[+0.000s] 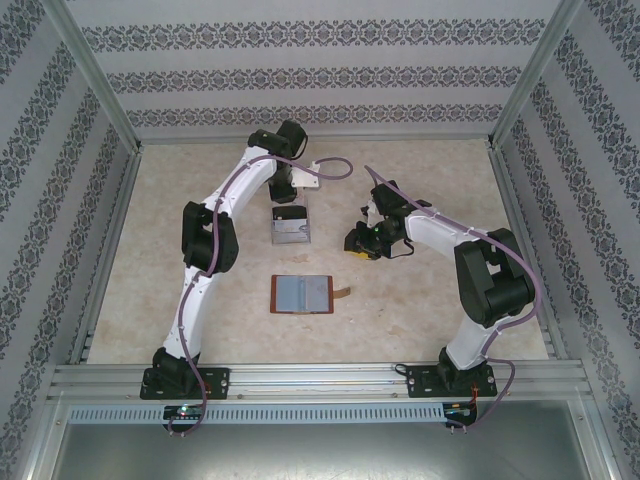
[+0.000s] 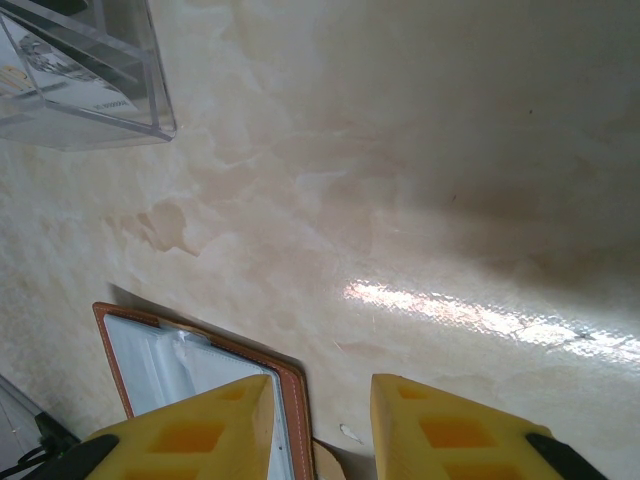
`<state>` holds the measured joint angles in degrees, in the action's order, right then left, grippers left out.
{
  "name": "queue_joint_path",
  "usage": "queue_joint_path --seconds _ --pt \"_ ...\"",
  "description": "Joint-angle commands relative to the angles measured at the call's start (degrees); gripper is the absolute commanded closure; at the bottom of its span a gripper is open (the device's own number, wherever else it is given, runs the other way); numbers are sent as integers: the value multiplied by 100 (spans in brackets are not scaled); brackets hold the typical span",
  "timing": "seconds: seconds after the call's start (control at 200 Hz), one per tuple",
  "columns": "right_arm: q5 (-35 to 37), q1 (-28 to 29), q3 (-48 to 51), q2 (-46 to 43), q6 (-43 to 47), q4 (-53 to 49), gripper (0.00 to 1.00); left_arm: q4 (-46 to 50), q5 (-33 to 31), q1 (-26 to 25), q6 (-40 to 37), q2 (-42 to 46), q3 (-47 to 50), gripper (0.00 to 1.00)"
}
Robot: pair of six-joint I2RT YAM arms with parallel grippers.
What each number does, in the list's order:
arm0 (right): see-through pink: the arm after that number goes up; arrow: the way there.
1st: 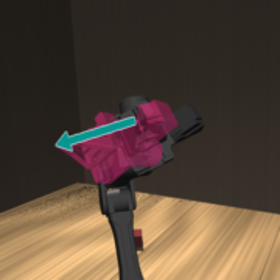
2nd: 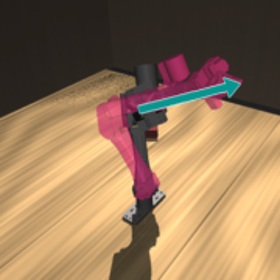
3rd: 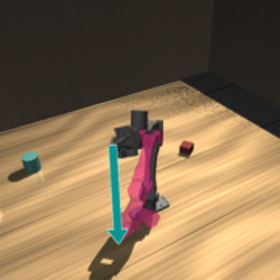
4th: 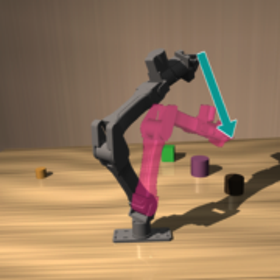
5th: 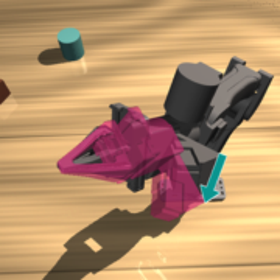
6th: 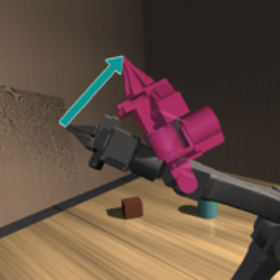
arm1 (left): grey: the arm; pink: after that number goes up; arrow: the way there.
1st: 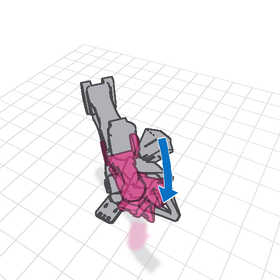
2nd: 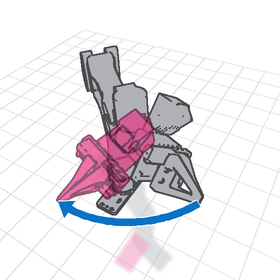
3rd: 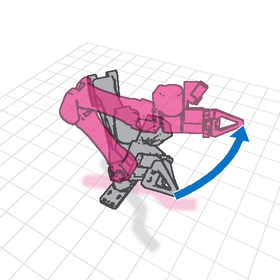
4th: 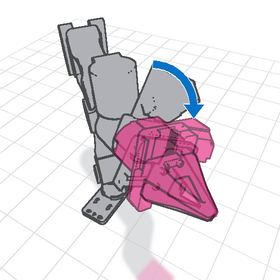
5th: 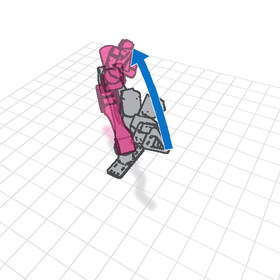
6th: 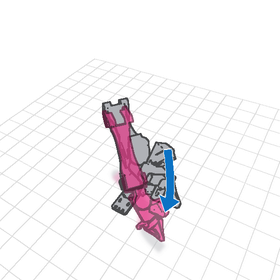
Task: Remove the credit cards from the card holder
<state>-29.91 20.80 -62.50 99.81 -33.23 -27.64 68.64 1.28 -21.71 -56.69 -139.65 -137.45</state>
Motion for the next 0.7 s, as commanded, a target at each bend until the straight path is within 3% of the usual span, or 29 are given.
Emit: queue_joint_path --seconds 0.0,0.34,0.694 --pt "-23 76 -6 -66 -53 -48 68 324 152 53 -51 -36 -7 76" --pt "-2 86 17 -118 -91 -42 68 256 431 61 337 308 -43 74" --pt "128 197 78 -471 -140 -131 68 -1358 656 70 3072 1632 1408 76"
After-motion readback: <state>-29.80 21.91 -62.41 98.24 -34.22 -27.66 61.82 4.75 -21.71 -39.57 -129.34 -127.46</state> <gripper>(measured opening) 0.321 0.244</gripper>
